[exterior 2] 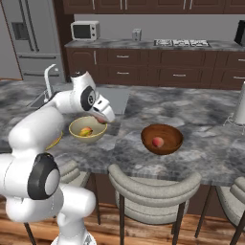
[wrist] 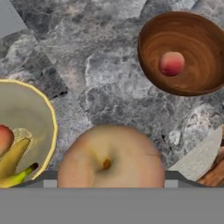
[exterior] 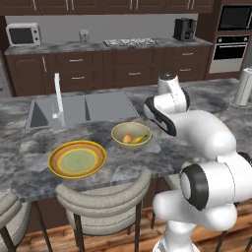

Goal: Take the fruits from the plate on the dining counter and place two fruits in each bowl.

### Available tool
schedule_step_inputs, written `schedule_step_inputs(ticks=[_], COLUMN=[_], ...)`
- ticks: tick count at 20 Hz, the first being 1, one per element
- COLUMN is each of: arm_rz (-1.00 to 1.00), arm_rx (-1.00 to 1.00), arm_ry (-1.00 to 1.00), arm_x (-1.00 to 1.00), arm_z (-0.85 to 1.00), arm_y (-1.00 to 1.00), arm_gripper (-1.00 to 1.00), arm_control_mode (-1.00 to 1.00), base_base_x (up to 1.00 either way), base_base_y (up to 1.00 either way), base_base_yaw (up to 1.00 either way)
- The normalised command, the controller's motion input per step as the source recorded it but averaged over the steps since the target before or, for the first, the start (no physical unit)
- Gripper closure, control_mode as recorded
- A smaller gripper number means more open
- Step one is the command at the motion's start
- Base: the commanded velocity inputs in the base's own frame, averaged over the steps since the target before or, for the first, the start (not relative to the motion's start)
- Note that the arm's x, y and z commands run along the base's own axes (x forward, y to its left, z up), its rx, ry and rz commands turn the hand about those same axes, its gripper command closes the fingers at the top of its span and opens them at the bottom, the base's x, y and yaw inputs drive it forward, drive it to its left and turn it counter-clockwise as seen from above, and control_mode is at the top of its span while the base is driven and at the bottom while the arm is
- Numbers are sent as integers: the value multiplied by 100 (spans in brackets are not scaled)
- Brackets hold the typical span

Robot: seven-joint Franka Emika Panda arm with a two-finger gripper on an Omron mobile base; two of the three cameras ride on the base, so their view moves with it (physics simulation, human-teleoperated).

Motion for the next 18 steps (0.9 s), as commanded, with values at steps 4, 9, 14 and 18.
schedule_step_inputs(ticks=[4, 9, 14, 18], arm_rz=[1, 10, 4, 0], arm_rx=[0, 0, 0, 0], arm_ry=[6, 4, 0, 0], arm_x=[4, 14, 19, 10], arm_z=[3, 0, -28, -44], arm_y=[-100, -89, -48, -52], arm_gripper=[100, 100, 100, 100], arm_control_mode=[-100, -100, -100, -100], base_base_x=[0, 0, 0, 0], base_base_y=[0, 0, 0, 0], base_base_yaw=[0, 0, 0, 0])
